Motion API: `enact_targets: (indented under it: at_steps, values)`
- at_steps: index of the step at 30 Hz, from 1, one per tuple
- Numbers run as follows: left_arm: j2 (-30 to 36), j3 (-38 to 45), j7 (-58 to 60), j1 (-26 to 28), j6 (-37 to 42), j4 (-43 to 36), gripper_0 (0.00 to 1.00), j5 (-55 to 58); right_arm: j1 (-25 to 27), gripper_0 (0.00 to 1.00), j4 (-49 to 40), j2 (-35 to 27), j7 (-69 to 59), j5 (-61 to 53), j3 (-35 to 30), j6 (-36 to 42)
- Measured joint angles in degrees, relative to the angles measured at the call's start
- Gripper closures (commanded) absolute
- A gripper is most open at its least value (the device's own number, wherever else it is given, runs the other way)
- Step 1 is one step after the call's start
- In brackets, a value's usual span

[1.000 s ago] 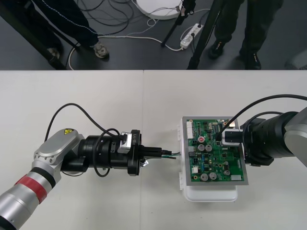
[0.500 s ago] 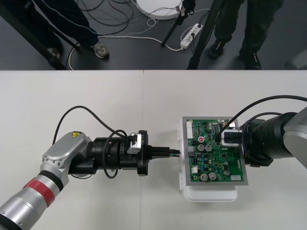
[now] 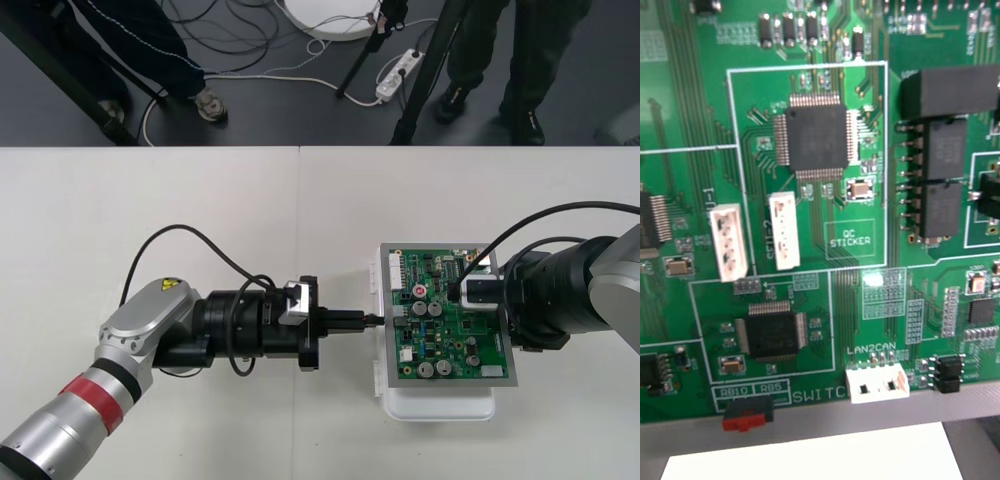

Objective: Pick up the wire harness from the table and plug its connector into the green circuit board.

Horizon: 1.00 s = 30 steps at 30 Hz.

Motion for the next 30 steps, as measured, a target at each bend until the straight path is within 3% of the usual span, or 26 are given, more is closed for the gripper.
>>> enact_targets:
  at_steps: [30]
  values:
    - [-1.1,-0.2,0.0,0.0,0.3,0.0,1.00,0.0,0.0,0.00,0.0,0.0,3.6,-1.1,0.0,0.0]
